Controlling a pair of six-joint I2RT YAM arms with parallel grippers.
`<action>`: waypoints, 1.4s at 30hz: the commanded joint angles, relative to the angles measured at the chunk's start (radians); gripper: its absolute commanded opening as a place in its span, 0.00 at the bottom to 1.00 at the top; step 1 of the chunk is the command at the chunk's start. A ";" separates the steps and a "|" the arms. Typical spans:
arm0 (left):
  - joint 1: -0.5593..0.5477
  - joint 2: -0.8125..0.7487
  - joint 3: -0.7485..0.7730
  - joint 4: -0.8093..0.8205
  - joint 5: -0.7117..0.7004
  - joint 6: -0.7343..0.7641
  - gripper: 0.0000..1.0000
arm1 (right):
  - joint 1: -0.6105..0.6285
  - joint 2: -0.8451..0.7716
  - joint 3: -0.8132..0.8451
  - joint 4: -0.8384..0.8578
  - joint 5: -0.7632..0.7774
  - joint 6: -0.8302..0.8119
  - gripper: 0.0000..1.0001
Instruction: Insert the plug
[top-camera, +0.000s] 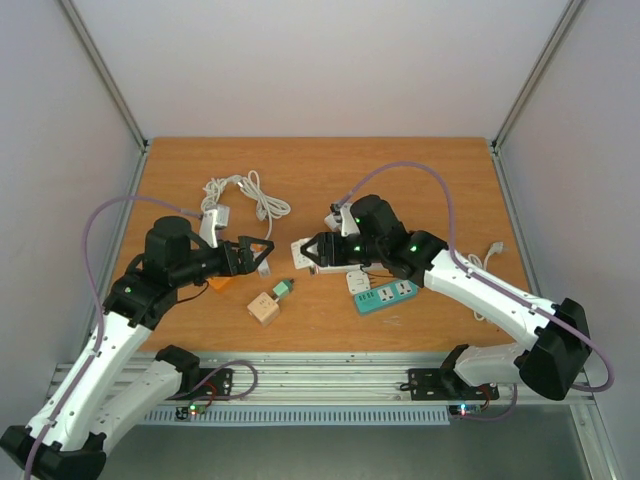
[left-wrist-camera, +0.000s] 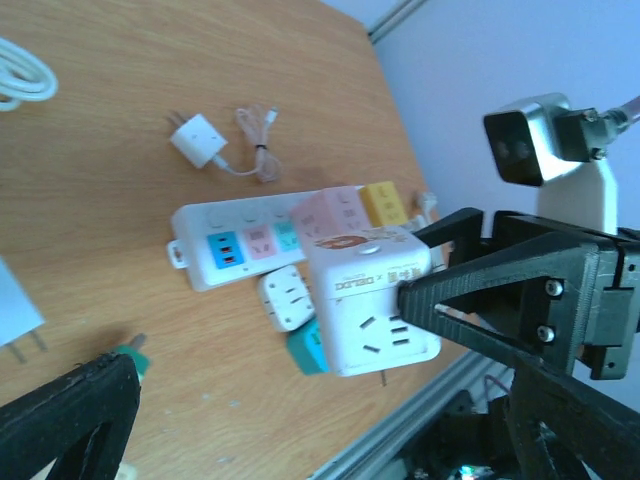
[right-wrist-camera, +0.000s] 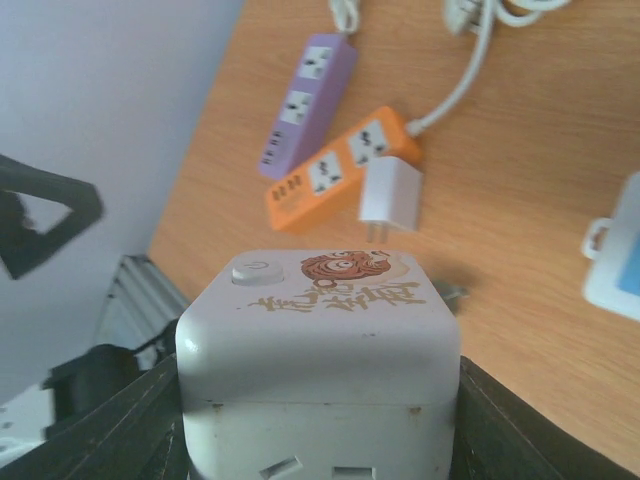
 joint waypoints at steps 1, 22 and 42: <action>0.002 -0.011 -0.031 0.137 0.110 -0.077 0.99 | -0.005 -0.027 -0.008 0.143 -0.099 0.094 0.55; -0.110 -0.005 -0.196 0.271 -0.137 -0.178 0.95 | 0.165 0.034 0.067 0.007 0.545 0.602 0.53; -0.322 0.085 -0.246 0.483 -0.350 -0.212 0.93 | 0.136 0.136 0.138 0.047 0.241 0.806 0.53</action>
